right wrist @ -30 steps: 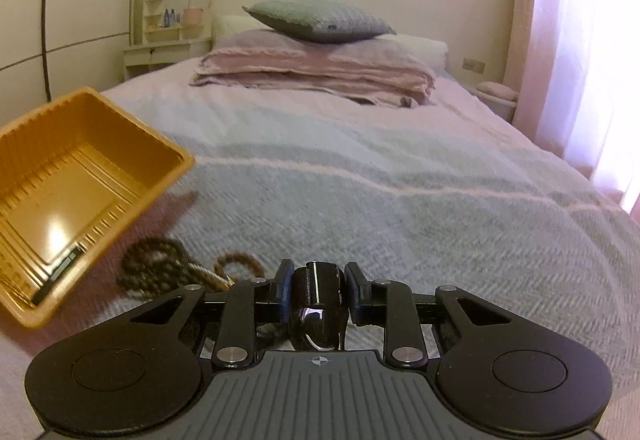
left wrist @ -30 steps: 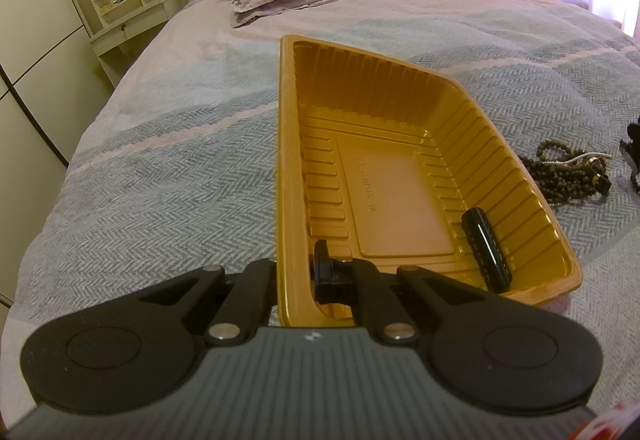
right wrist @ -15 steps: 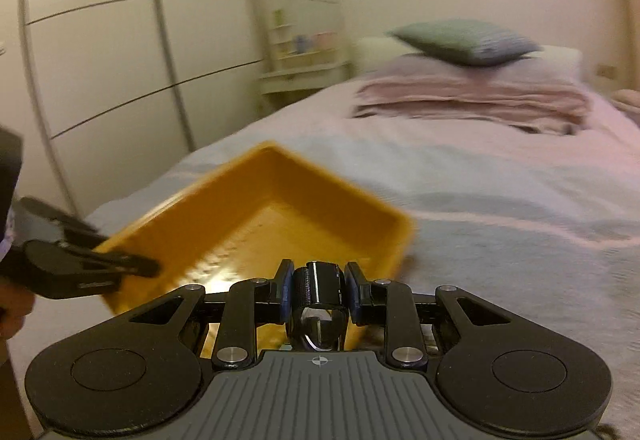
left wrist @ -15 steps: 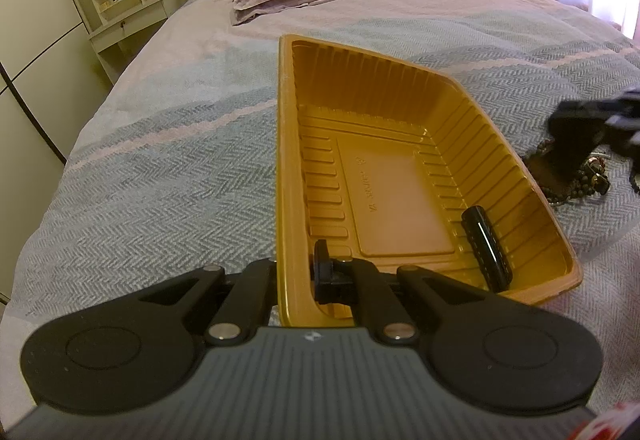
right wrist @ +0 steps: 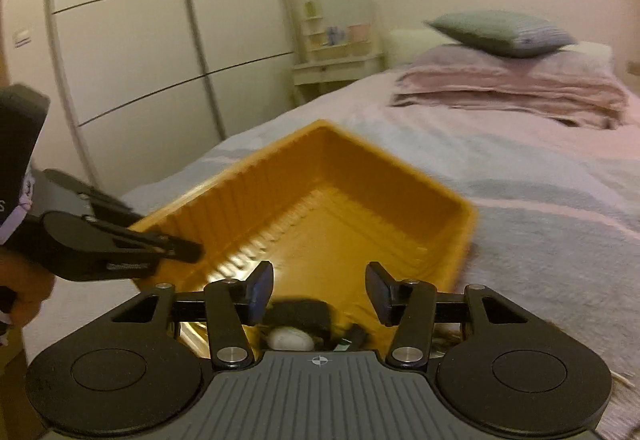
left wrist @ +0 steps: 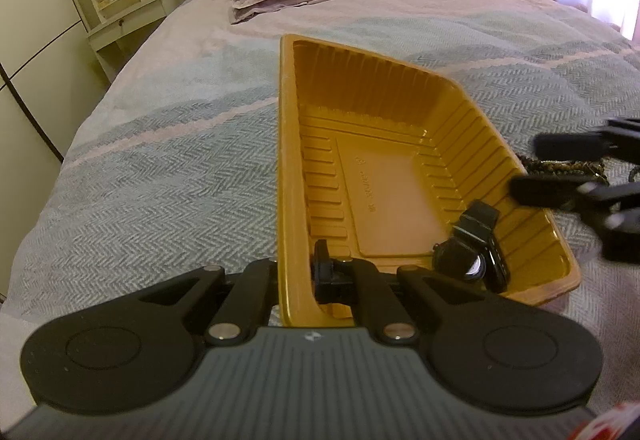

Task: Organize jewelry
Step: 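Release a black watch into the tray with right gripper while left holds tray, then pick a dark bead bracelet with the right gripper and drop it into the tray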

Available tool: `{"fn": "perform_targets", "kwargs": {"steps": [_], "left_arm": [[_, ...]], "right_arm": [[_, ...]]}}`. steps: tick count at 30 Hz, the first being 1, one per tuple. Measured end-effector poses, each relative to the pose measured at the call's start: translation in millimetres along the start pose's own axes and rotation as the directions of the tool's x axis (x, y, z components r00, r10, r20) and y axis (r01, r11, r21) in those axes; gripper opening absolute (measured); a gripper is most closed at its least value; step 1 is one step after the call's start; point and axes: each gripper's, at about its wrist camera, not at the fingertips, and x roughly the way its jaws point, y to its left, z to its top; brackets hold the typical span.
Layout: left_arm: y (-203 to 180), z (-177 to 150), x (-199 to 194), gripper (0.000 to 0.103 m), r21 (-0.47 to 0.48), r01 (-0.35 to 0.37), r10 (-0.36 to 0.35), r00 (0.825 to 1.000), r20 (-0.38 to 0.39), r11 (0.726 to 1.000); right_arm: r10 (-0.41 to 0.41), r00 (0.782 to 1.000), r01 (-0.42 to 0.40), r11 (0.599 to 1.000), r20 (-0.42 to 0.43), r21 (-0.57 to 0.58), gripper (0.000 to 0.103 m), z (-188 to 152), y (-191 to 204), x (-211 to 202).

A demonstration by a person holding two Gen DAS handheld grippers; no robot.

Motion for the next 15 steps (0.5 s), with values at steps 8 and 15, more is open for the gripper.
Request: {"fn": "perform_targets", "kwargs": {"steps": [8,15], "left_arm": [[-1,0,-1,0.003,0.001,0.001,-0.001,1.000,0.003,1.000],[-1,-1,-1,0.003,0.000,-0.004,0.004,1.000,0.004,1.000]], "right_arm": [[-0.305,0.952,0.307,0.941,-0.037,0.138,0.052,-42,-65,-69],[-0.516,0.845,0.533,0.798,-0.136,0.282,0.052,-76,-121,-115]]}}
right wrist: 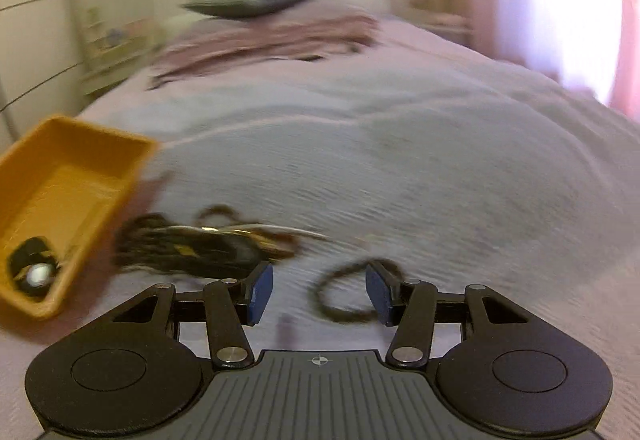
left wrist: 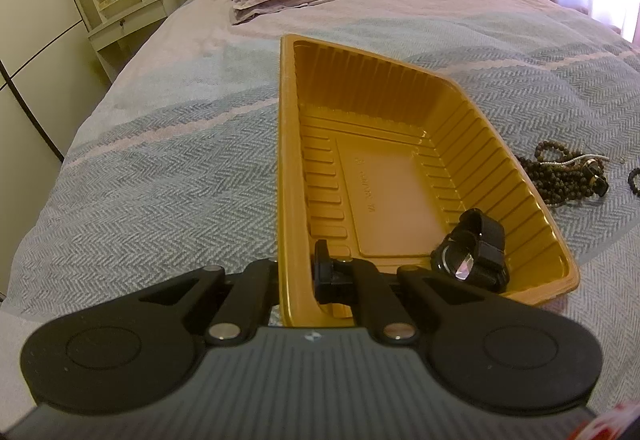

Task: Organize jewelry
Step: 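Pick a dark bead bracelet with the right gripper and drop it into the tray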

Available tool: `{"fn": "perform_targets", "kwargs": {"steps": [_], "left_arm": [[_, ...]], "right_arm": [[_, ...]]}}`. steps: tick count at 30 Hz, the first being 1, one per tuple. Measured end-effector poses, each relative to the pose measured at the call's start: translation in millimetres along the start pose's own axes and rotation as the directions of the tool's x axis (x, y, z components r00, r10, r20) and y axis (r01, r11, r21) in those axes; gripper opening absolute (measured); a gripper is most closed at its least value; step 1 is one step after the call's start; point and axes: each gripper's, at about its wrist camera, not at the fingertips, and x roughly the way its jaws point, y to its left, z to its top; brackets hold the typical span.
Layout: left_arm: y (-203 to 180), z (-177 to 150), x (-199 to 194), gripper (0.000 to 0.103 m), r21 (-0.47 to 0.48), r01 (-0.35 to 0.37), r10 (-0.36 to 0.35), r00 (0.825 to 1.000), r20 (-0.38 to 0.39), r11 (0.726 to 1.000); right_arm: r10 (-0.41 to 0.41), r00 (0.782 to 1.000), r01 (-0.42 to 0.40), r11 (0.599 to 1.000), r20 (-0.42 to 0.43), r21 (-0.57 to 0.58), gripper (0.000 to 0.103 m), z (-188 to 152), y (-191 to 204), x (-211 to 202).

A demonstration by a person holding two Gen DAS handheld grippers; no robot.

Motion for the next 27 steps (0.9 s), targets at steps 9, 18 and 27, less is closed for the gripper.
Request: {"fn": "perform_targets", "kwargs": {"steps": [9,18,27], "left_arm": [[-3,1,0,0.002,0.007,-0.008,0.008,1.000,-0.003,1.000],[-3,1,0,0.002,0.009,-0.010,0.010,1.000,-0.003,1.000],[-3,1,0,0.003,0.005,-0.007,0.007,1.000,-0.002,1.000]], "right_arm": [[-0.041,0.999,0.042,0.999,-0.025,0.014,0.051,4,-21,6],[-0.119,0.987,0.117,0.993,-0.103,-0.024,0.015,1,-26,33],[-0.110,0.993,0.108,0.994,-0.048,-0.031,0.007,10,-21,16]]}}
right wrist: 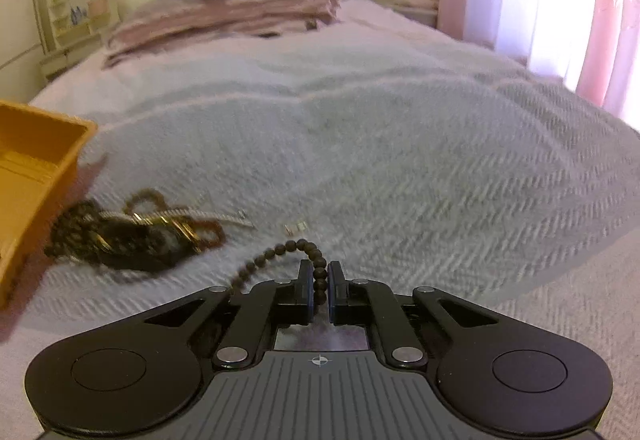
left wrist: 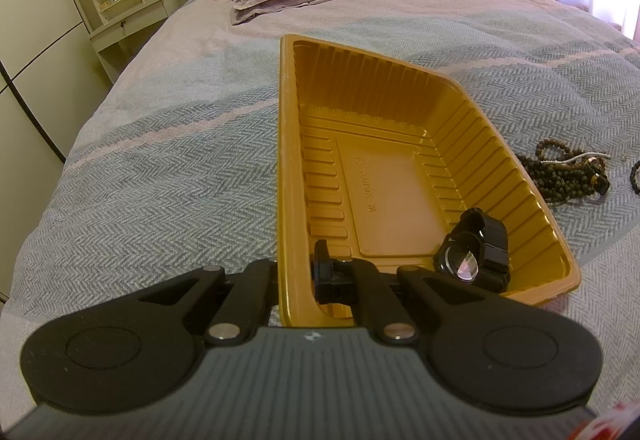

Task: Organize jewelry
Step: 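Pick a dark bead bracelet with the right gripper and drop it into the tray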

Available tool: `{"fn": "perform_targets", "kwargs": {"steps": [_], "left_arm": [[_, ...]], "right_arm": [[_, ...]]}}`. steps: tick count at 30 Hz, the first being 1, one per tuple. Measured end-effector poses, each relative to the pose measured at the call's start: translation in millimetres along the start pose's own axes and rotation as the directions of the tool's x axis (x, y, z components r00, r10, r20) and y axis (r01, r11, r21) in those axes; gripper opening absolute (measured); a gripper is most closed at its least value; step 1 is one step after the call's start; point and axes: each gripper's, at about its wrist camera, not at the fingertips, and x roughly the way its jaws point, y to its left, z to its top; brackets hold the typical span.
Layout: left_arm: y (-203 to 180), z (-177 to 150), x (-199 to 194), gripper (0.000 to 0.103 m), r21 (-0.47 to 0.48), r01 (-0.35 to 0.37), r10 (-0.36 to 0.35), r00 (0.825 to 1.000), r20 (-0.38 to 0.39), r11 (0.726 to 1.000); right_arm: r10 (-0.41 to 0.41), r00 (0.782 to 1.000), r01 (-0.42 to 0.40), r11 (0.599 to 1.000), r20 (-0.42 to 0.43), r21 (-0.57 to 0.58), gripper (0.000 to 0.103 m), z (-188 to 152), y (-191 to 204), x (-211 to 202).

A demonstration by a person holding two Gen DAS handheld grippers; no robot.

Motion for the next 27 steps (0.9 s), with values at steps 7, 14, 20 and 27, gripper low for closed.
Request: {"fn": "perform_targets", "kwargs": {"steps": [7,14,20,27], "left_arm": [[0,-1,1,0.003,-0.003,0.002,-0.002,1.000,0.000,1.000],[1,-1,1,0.003,-0.006,0.004,-0.004,1.000,0.000,1.000],[1,-2,1,0.003,-0.006,0.006,-0.006,1.000,-0.001,1.000],[1,-2,1,0.003,-0.007,0.006,-0.006,1.000,0.001,1.000]], "right_arm": [[0.113,0.989,-0.110,0.993,0.100,-0.040,0.007,28,28,-29],[0.308,0.941,-0.294,0.949,0.136,-0.116,0.007,52,89,-39],[0.496,0.864,-0.477,0.862,0.090,-0.171,0.007,61,150,-35],[0.563,0.826,-0.546,0.811,0.028,-0.208,0.007,59,195,-16]]}}
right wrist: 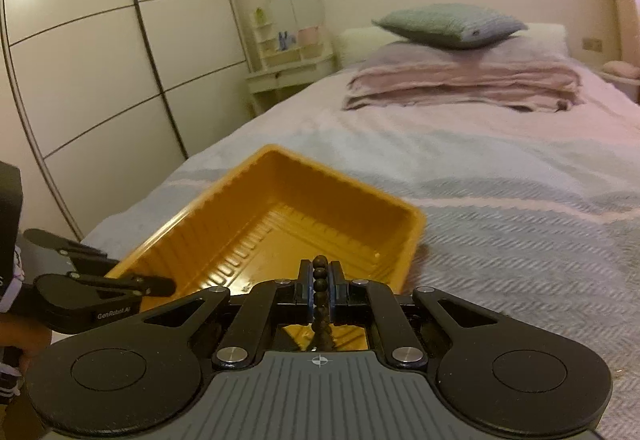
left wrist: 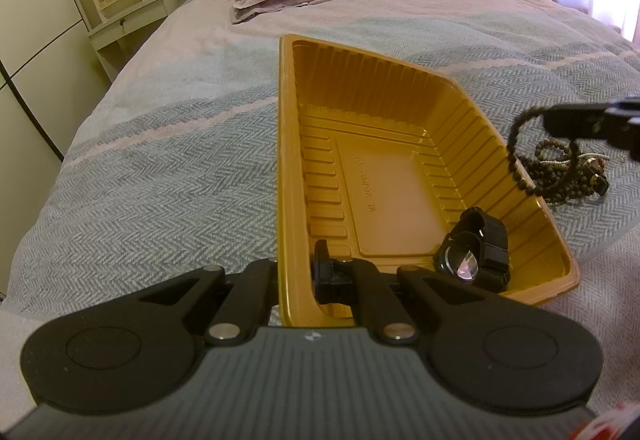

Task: Organize jewelry
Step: 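Pick a dark bead bracelet with the right gripper and drop it into the tray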

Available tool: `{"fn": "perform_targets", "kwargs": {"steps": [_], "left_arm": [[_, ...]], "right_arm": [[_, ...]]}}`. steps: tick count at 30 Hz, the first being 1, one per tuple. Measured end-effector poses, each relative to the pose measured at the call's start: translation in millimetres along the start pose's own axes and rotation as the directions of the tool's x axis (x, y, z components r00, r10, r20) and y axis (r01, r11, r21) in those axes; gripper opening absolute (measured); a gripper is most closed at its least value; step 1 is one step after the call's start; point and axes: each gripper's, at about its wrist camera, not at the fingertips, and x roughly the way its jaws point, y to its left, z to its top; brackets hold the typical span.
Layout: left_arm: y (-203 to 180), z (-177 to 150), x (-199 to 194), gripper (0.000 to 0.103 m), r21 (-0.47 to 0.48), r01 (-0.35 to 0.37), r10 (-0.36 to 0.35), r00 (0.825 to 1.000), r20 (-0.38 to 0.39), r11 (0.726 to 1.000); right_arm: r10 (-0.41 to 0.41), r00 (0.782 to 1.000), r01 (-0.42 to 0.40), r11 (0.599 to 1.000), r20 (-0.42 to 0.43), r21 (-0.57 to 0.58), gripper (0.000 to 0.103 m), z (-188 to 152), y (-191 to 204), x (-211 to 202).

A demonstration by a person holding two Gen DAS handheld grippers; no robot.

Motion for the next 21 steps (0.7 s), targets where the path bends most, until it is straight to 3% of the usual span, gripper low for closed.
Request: {"fn": "perform_targets", "kwargs": {"steps": [10,14,17,19,21], "left_arm": [[0,0,0,0.003,-0.001,0.000,0.000,1.000,0.000,1.000],[0,0,0,0.003,-0.002,0.001,-0.001,1.000,0.000,1.000],[0,0,0,0.003,-0.003,0.002,-0.002,1.000,0.000,1.000],[-1,-1,0,0.003,-0.002,0.002,-0.002,1.000,0.000,1.000],[-1,-1,0,0.003,-0.002,0.002,-0.002,1.000,0.001,1.000]], "right_arm": [[0.047,0.997,-0.046,0.999,-0.067,0.020,0.007,-13,4,18],[0.063,0.997,-0.060,0.997,-0.055,0.053,0.010,-13,-2,14],[0.027,0.999,-0.025,0.998,-0.023,0.063,0.024,-13,-12,2],[-0.019,1.000,0.019,0.997,-0.001,0.068,0.039,-15,-21,-9],[-0.077,0.997,0.076,0.994,0.011,0.081,0.041,-22,-33,-21]]}}
